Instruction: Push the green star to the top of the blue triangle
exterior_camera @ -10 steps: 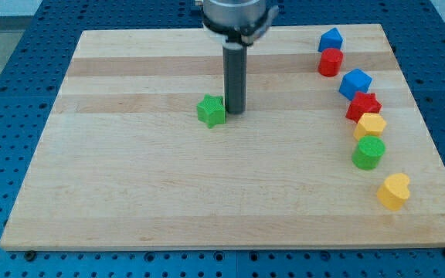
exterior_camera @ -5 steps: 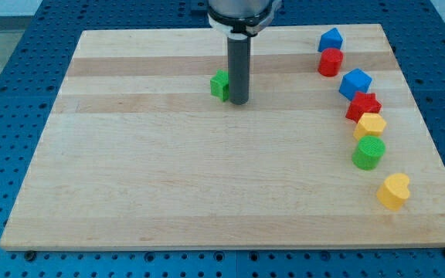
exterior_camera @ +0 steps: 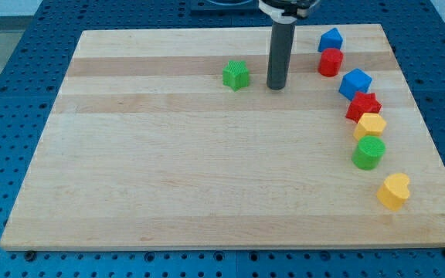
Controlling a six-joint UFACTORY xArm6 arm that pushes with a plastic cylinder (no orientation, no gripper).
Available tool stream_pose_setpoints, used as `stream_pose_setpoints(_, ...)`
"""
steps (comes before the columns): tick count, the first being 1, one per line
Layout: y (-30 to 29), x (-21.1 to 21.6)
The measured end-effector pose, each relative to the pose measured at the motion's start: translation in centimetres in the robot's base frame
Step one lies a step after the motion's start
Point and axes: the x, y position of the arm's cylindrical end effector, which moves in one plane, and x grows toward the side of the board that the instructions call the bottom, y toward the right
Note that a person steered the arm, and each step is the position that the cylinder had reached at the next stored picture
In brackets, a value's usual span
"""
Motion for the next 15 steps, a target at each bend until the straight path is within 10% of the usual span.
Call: stream_pose_setpoints(15,-6.3,-7.7)
